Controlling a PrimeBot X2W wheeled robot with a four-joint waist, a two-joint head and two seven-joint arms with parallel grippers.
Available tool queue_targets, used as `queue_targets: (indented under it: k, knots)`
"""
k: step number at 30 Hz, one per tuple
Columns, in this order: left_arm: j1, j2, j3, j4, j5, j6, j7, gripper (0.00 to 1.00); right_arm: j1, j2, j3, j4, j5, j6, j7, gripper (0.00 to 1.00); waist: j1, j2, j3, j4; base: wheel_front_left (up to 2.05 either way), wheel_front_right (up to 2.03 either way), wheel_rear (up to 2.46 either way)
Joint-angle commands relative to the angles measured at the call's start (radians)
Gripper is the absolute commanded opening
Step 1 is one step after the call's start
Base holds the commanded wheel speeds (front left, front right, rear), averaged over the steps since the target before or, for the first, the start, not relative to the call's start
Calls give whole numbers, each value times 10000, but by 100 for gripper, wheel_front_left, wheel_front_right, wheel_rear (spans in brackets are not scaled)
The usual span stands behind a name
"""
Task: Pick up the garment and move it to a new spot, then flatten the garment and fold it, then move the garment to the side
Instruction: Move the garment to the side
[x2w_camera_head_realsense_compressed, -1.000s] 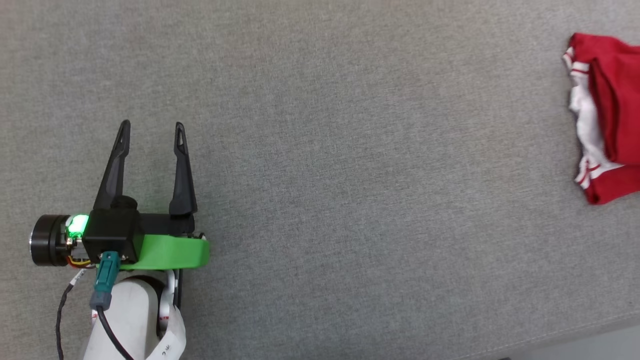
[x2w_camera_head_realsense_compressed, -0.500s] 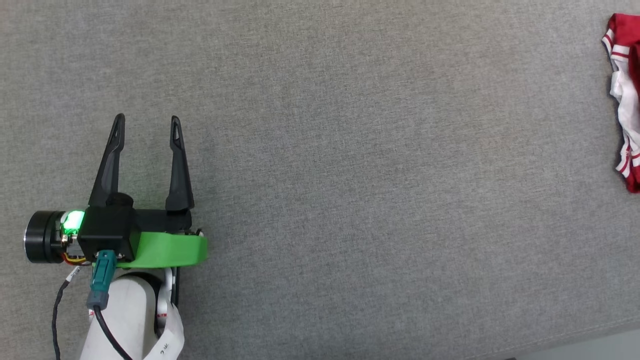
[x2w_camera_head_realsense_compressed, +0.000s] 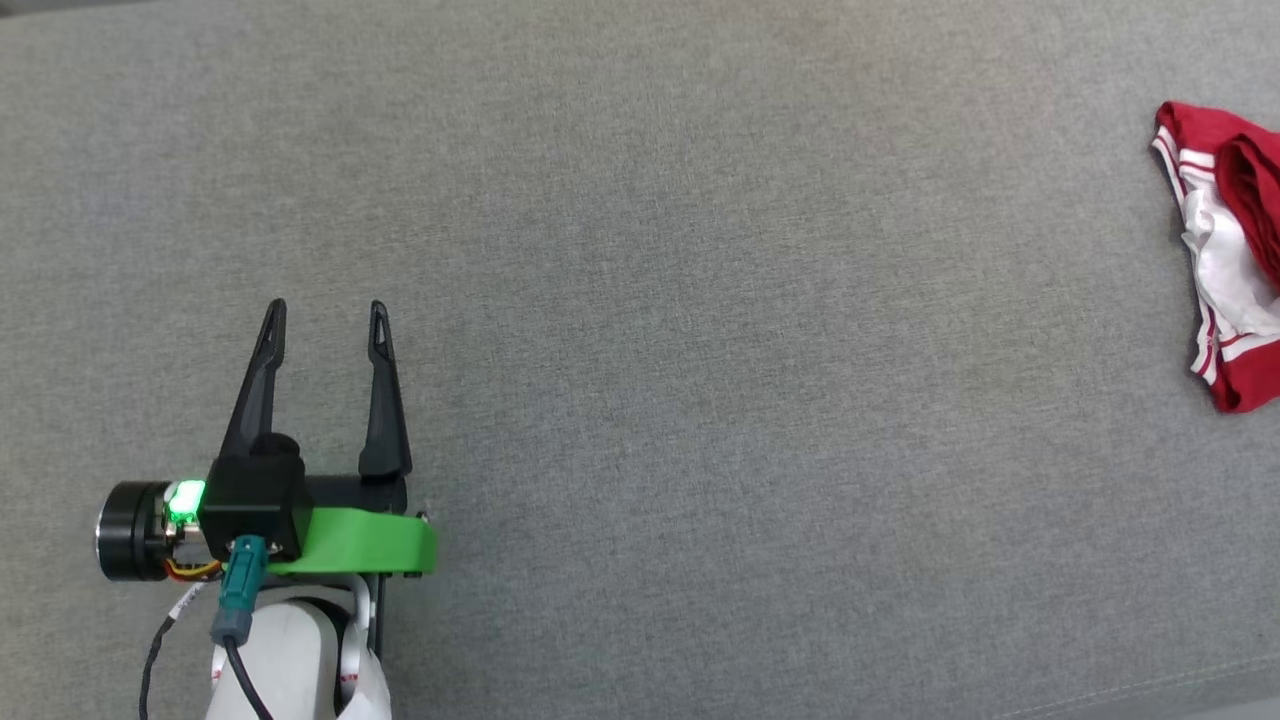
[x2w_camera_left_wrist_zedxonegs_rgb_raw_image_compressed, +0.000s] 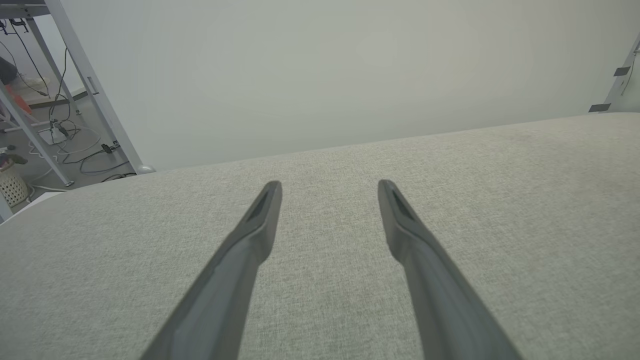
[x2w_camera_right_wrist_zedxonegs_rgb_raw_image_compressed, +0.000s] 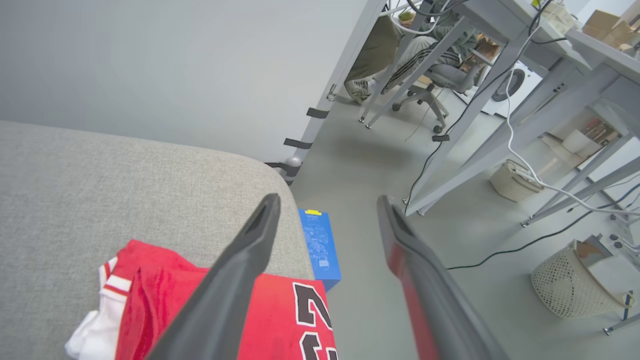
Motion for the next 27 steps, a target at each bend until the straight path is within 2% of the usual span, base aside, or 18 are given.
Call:
queue_targets:
  k: [1,6,11,15,20,24,27]
  knots:
    - [179,-60,2,48,-28,59,-59,100,23,151,-182,-222,-234,-7,-246,100,0,-1,-661,309,0,0,0]
    - [512,-208,4,162,-99,109,-59,100,505,908,-1408,-1638,-1058,-7,-504,100,0,-1,-1195,598,0,0,0]
    - [715,-319,-11,318,-147,90,-59,100,1921,2433,-3011,-4382,-2100,-7,-511,100,0,-1,-1668,897,0,0,0]
    - [826,-394,-3,436,-176,83,-59,100,3129,3727,-3751,-6277,-2776,-7,-513,100,0,-1,-2016,1154,0,0,0]
    - [944,-472,53,556,-241,51,-59,100,4299,5033,-3905,-7999,-3138,-7,-514,100,0,-1,-2350,1444,0,0,0]
    - [1043,-537,101,638,-269,30,-59,100,5357,5941,-3420,-8828,-3128,-7,-514,100,0,-1,-2574,1599,0,0,0]
    - [1077,-576,122,694,-294,2,-59,100,5966,6373,-3076,-8966,-3031,-7,-514,100,0,-1,-2687,1680,0,0,0]
